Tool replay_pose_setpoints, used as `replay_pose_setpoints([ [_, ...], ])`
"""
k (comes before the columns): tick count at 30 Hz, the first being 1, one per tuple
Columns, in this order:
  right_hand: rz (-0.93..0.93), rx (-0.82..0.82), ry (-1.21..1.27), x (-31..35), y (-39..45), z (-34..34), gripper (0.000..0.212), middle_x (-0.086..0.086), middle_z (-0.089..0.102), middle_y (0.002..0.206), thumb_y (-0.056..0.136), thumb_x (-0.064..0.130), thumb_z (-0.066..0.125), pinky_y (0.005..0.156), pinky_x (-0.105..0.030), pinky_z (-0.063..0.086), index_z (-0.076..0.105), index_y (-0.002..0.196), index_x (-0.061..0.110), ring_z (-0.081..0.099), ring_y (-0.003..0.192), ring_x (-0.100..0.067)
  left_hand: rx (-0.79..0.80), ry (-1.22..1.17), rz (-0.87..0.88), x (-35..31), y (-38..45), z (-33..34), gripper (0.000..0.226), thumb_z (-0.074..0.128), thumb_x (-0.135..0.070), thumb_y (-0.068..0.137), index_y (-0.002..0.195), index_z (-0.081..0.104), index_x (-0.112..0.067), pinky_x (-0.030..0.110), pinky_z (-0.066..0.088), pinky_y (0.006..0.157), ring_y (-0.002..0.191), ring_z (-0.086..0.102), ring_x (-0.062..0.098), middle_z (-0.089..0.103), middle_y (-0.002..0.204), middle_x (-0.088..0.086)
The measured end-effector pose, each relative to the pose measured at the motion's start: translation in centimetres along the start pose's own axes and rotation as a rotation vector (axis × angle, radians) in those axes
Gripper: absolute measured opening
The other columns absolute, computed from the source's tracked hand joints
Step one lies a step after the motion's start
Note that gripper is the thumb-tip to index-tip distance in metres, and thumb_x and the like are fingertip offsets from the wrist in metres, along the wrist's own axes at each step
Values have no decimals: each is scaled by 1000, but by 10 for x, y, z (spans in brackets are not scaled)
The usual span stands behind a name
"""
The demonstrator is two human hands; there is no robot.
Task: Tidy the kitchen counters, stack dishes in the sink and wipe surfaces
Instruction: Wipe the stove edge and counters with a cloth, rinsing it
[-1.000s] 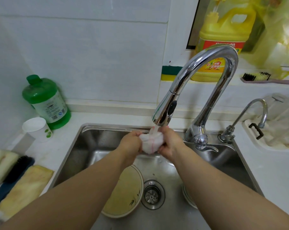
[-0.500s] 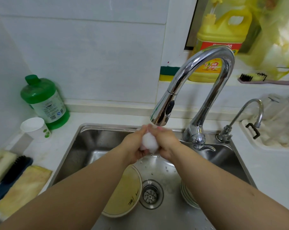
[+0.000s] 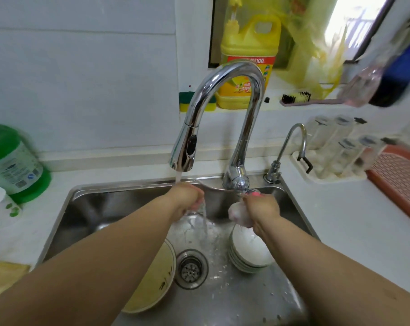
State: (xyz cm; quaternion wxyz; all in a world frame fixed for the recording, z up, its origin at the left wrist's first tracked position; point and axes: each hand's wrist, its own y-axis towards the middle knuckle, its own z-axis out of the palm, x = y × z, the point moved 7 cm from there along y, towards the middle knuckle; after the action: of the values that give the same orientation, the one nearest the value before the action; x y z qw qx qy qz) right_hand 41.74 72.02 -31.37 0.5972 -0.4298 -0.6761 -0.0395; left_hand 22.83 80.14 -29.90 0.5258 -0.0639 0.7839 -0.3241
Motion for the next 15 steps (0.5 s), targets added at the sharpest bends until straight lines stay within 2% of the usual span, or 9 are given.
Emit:
replay_pose_setpoints([
  [2,-25,-18,1,1,4,-7,23,-10,60,87,90,17,58,77,-38,54,51,68,18,57,77,-23,24,32,-4,2,-4,6,19,50,-7,91,75,58,-14,17,33,44,52,47,12,56,68,4],
  [5,-75,-49,-30,16,11,-8,27,-12,61,92,92,19,56,75,-33,51,47,66,20,55,80,-22,58,64,-41,9,-11,6,23,50,-11,90,69,55,-18,22,32,54,50,45,11,52,62,-1],
  [8,-115,-56,-37,39,17,-10,28,-8,57,91,92,21,55,79,-33,50,46,65,21,53,82,-21,105,28,-88,19,-17,3,17,49,-17,93,77,54,-18,27,37,63,56,44,13,49,63,-1],
  [10,-93,-20,-4,43,14,-5,24,-9,58,92,90,17,56,78,-35,52,48,67,19,55,80,-23,127,-73,-149,28,-23,1,15,49,-22,96,85,57,-15,34,45,73,67,54,18,56,75,3],
  [11,-87,4,6,42,7,-1,19,-9,59,89,88,15,58,73,-35,53,52,70,17,56,76,-24,158,-141,-191,32,-27,2,17,48,-26,97,95,58,-12,38,47,78,79,60,24,61,90,8],
  [13,-105,83,47,39,-12,13,8,-11,62,83,85,13,64,71,-39,55,60,79,9,60,71,-27,258,-301,-280,38,-32,13,42,44,-39,98,125,49,-7,47,47,86,108,58,38,55,125,22],
  [14,-139,155,54,37,-22,25,8,-12,63,81,84,13,66,74,-44,56,60,80,10,61,74,-28,306,-389,-323,39,-34,20,55,42,-46,97,135,41,-5,50,45,89,115,54,43,51,131,26],
  [15,-203,231,26,39,-34,37,10,-13,63,81,82,15,68,76,-47,55,60,77,13,63,78,-30,355,-460,-340,38,-38,26,62,39,-52,96,135,40,-4,52,45,90,112,55,44,54,126,28],
])
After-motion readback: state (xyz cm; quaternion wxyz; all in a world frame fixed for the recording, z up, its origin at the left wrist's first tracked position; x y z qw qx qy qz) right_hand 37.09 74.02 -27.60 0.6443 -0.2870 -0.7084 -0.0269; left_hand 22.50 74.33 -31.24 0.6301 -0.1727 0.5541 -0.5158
